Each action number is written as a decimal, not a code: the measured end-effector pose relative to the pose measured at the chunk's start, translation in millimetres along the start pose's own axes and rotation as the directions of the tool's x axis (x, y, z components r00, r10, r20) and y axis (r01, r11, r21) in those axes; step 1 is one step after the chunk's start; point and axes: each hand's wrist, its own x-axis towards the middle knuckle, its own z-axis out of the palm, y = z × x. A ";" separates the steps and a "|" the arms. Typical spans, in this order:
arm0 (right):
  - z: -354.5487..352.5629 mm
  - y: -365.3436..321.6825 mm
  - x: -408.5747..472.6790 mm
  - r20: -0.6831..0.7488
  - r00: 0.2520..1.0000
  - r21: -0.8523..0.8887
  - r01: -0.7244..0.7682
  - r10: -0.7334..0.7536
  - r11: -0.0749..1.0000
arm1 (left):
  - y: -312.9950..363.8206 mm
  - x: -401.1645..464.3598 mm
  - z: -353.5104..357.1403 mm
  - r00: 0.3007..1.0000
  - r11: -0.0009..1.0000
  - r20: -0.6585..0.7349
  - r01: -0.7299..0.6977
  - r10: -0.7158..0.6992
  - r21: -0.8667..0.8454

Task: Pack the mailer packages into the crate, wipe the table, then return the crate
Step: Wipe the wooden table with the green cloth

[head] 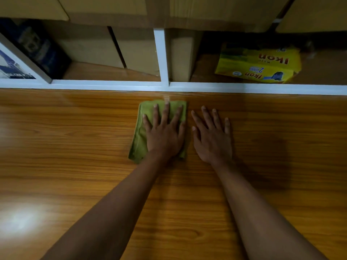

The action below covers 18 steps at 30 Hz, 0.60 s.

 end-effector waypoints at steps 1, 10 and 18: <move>0.4 0.4 -0.2 -0.002 1.000 0.004 -0.005 0.005 1.000 | 1.5 -18.1 1.2 1.000 1.000 0.002 -0.021 0.021 -0.003; -3.0 25.8 -25.0 -0.021 0.999 0.032 0.028 -0.027 0.999 | 21.6 21.1 0.9 0.996 0.997 0.056 0.070 -0.071 0.012; -21.5 126.6 -65.7 0.055 0.998 0.023 0.006 -0.007 1.000 | 110.8 -78.9 19.6 0.999 1.000 0.042 0.012 -0.012 0.004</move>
